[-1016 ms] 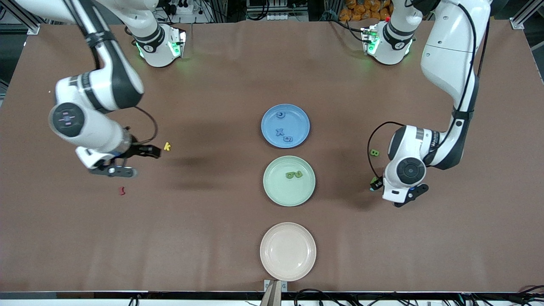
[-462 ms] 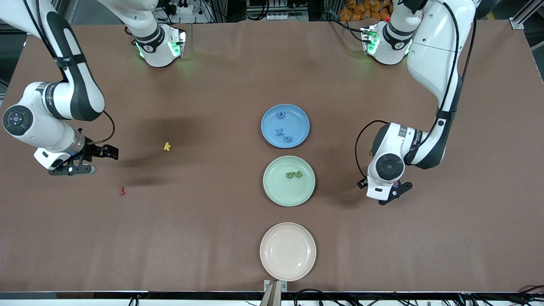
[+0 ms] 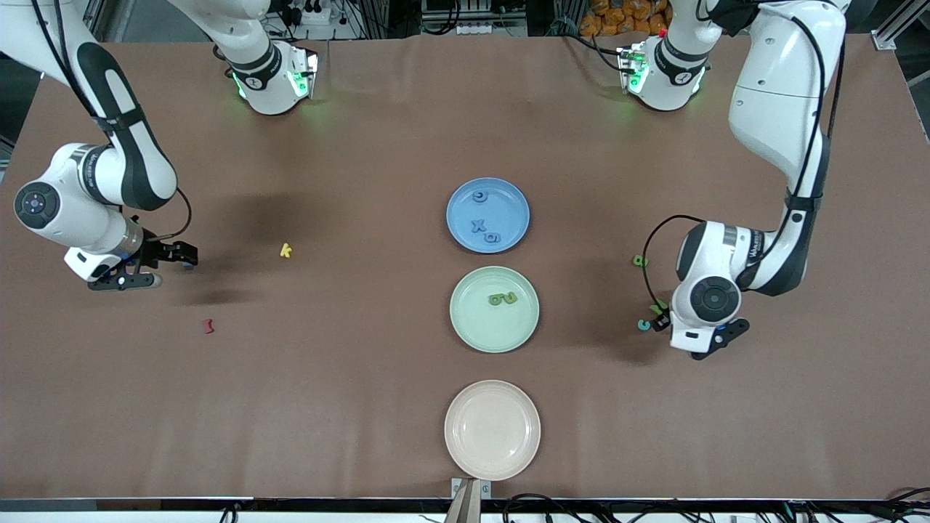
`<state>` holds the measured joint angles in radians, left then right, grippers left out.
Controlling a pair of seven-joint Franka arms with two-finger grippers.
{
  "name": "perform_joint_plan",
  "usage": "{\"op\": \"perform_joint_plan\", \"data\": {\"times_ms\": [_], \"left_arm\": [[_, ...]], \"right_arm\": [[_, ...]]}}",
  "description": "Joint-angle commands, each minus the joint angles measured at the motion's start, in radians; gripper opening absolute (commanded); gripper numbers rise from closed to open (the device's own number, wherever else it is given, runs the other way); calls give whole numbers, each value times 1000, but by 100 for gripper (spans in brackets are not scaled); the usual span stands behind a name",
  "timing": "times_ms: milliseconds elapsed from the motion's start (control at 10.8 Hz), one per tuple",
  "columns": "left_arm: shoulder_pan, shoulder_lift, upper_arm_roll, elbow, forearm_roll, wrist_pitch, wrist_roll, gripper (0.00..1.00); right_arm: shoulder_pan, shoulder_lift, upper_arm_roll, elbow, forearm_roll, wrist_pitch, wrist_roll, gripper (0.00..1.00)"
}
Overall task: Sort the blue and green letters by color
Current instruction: 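Grasp the blue E with the right gripper while the left gripper lowers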
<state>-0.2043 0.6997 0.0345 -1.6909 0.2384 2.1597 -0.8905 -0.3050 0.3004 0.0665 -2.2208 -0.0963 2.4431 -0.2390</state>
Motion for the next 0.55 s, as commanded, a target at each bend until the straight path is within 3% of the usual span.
{"op": "perform_joint_plan", "data": {"times_ms": [0, 185, 462], "left_arm": [[6, 14, -4, 34, 27, -3, 15, 100], [5, 0, -8, 36, 26, -3, 15, 100], [6, -48, -37, 5, -1, -8, -2, 100]], "right_arm": [[-16, 39, -26, -2, 104, 14, -135, 85], [-17, 42, -56, -2, 112, 14, -183, 84], [-16, 52, -60, -3, 112, 27, -183, 71]]}}
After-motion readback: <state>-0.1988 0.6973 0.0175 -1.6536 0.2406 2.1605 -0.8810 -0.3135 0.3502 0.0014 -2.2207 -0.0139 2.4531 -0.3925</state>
